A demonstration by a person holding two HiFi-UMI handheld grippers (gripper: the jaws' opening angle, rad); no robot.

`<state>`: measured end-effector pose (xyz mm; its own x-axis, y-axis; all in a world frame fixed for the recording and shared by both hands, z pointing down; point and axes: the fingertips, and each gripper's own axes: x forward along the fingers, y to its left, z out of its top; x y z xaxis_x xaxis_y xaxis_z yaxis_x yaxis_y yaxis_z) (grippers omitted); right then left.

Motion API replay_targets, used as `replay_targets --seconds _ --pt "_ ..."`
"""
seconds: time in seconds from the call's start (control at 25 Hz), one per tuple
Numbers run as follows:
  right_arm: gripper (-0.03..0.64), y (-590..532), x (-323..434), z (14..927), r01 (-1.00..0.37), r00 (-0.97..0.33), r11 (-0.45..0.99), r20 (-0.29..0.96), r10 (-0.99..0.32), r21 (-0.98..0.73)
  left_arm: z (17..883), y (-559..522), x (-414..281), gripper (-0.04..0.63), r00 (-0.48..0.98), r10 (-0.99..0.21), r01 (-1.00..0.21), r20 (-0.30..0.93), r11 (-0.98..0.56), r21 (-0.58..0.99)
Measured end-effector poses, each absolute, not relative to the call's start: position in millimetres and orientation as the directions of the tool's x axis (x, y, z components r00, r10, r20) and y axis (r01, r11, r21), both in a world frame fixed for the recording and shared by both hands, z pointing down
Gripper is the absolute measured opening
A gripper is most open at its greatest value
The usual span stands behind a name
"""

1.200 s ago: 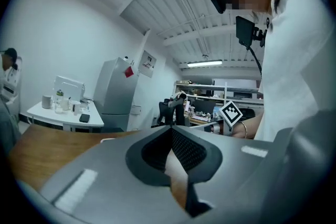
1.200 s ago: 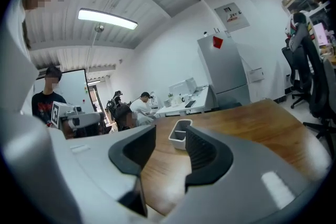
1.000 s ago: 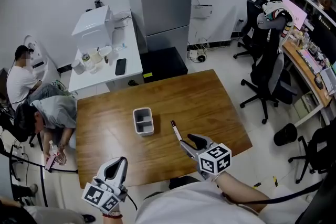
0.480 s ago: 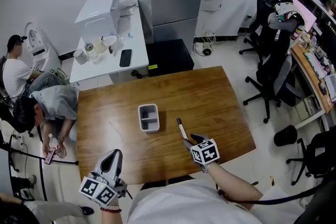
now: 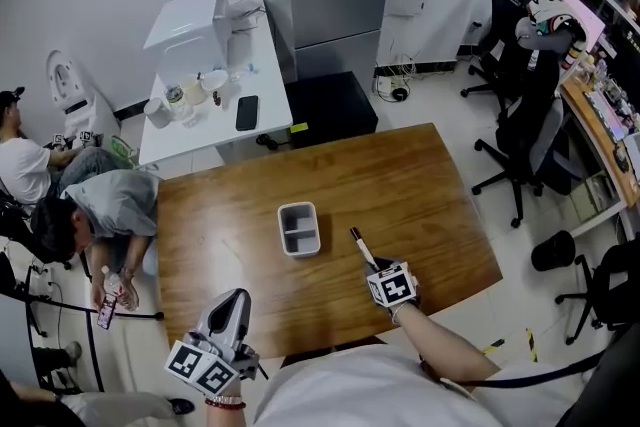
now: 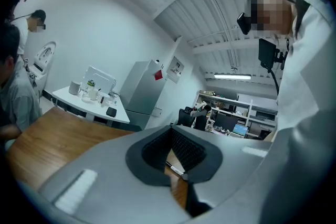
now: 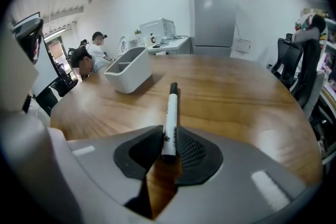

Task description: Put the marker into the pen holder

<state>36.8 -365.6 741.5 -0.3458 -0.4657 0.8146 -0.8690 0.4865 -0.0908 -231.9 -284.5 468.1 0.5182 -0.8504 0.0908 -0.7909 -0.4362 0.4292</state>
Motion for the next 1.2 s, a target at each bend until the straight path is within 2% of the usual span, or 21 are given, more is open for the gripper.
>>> replay_targets --seconds 0.32,0.52,0.72,0.92,1.2 --pt "0.061 -371.4 39.4 736.3 -0.869 -0.402 0.456 0.814 -0.419 -0.194 474.6 -286.1 -253.9 0.000 0.485 -0.869 -0.800 0.096 -0.396 0.451" --pt "0.061 -380.4 3.6 680.8 -0.781 -0.520 0.598 0.718 -0.463 -0.180 472.3 -289.5 -267.7 0.000 0.470 -0.879 -0.803 0.086 -0.385 0.455" --pt "0.063 -377.3 -44.5 623.7 -0.653 -0.642 0.743 0.629 -0.437 -0.150 474.2 -291.4 -272.8 0.000 0.463 -0.883 -0.798 0.076 -0.377 0.470" --pt "0.063 -367.4 -75.4 633.5 -0.528 -0.639 0.845 0.696 -0.327 -0.088 475.4 -285.1 -278.6 0.000 0.451 -0.890 -0.795 0.068 -0.366 0.484" --pt "0.067 -369.0 -89.4 651.9 -0.485 -0.578 0.873 0.771 -0.269 -0.059 477.3 -275.9 -302.1 0.000 0.410 -0.909 -0.804 0.078 -0.319 0.502"
